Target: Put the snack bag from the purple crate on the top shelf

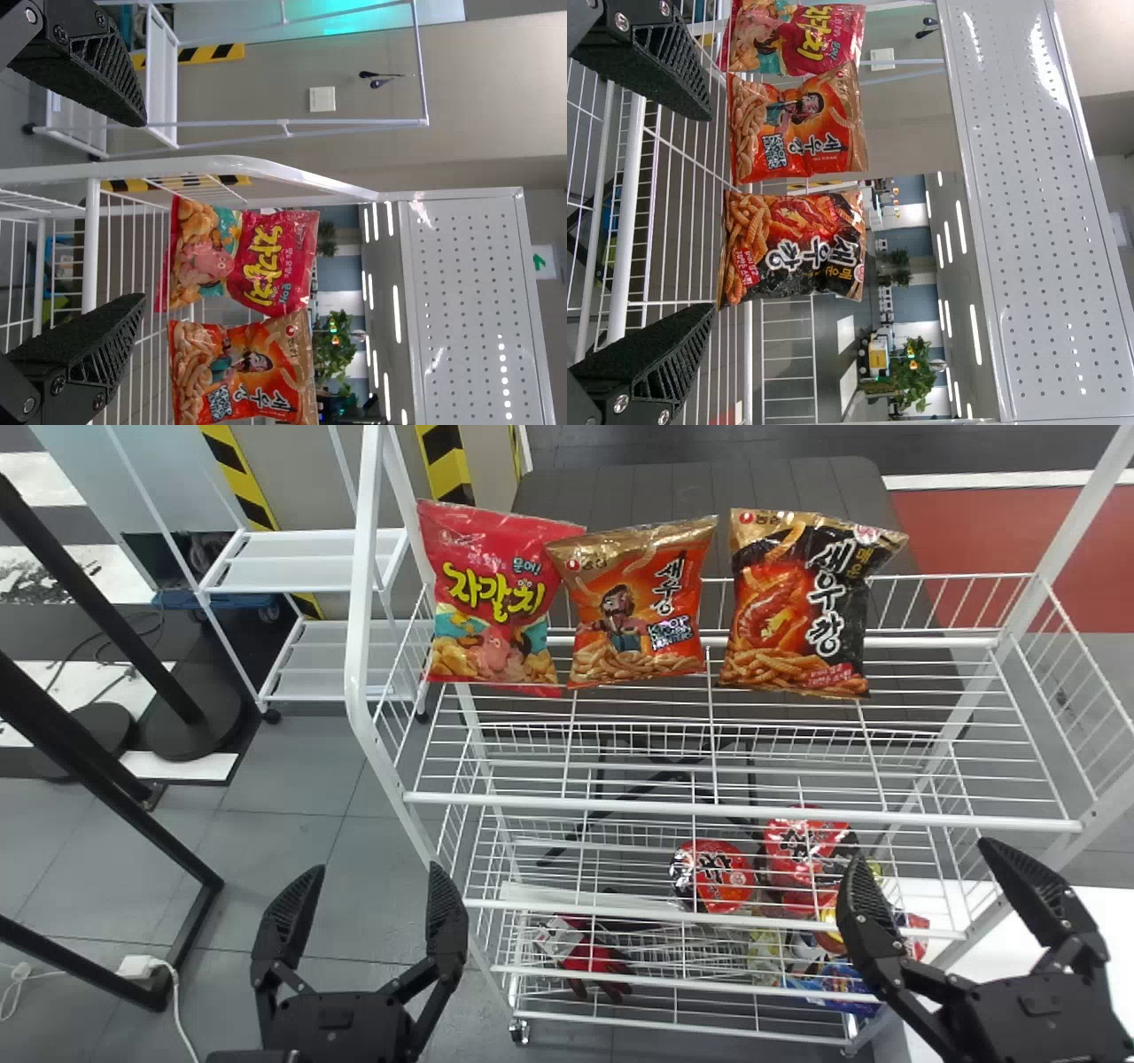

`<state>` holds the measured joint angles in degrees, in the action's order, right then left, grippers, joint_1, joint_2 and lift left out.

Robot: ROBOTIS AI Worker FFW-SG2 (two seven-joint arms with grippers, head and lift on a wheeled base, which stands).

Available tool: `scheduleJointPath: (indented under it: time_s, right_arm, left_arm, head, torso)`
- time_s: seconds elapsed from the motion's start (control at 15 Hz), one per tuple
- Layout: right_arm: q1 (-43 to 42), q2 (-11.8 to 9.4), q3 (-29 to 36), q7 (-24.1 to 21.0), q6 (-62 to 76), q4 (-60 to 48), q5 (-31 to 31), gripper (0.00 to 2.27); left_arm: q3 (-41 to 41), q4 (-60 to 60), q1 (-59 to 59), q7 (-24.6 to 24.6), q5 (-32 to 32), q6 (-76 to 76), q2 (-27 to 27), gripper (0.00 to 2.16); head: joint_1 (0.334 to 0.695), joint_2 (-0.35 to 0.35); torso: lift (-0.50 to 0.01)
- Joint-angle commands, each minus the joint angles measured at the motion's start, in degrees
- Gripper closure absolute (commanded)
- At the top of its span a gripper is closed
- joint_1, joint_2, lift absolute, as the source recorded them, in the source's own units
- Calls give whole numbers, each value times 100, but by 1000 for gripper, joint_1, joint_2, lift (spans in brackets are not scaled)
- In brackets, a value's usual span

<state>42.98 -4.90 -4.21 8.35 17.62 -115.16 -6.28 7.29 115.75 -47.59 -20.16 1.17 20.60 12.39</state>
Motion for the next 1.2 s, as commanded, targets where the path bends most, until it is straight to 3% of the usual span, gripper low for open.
scheduleJointPath:
  time_s: [0.0,0.73,1.13]
  right_arm:
    - [0,-2,-1,0,0,-7,-4,36]
    - [0,-2,8,71,0,-7,-75,33]
    - [-18,-2,-1,0,-211,-25,-110,9]
  left_arm:
    - [0,0,-5,-5,6,0,0,124]
    - [0,-9,-13,-14,6,36,0,124]
    - [-9,-18,-5,-14,6,18,0,124]
  head:
    - [695,119]
    - [695,122]
    - [695,119]
  torso:
    - [0]
    - [0]
    - [-25]
